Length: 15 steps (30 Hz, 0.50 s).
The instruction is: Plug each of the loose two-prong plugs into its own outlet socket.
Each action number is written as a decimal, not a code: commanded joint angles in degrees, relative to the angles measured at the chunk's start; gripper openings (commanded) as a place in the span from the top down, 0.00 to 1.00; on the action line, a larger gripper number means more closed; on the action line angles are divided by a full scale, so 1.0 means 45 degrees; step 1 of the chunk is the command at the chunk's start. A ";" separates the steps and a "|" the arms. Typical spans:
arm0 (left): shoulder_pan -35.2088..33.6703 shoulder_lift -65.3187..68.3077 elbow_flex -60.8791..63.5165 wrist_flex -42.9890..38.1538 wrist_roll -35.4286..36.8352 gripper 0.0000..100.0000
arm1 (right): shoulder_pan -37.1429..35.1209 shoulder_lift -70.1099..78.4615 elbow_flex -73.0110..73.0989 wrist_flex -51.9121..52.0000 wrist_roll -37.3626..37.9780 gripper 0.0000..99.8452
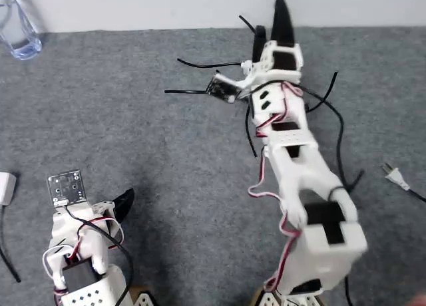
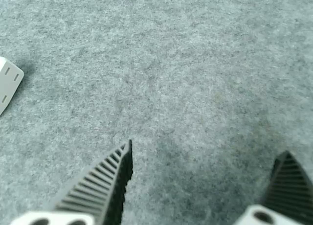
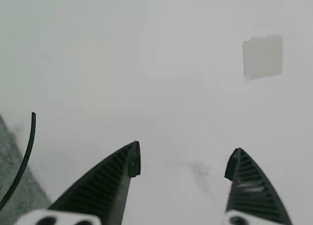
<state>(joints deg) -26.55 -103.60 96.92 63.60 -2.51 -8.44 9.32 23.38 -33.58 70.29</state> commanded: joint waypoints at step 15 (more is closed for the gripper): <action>-0.0020 -0.0137 -0.0107 -0.0137 0.0156 0.58 | 0.0107 -0.9309 0.0098 1.4935 -0.5568 0.74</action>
<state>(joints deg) -26.55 -103.60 96.92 63.60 -2.51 -8.35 -27.16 24.09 25.23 54.20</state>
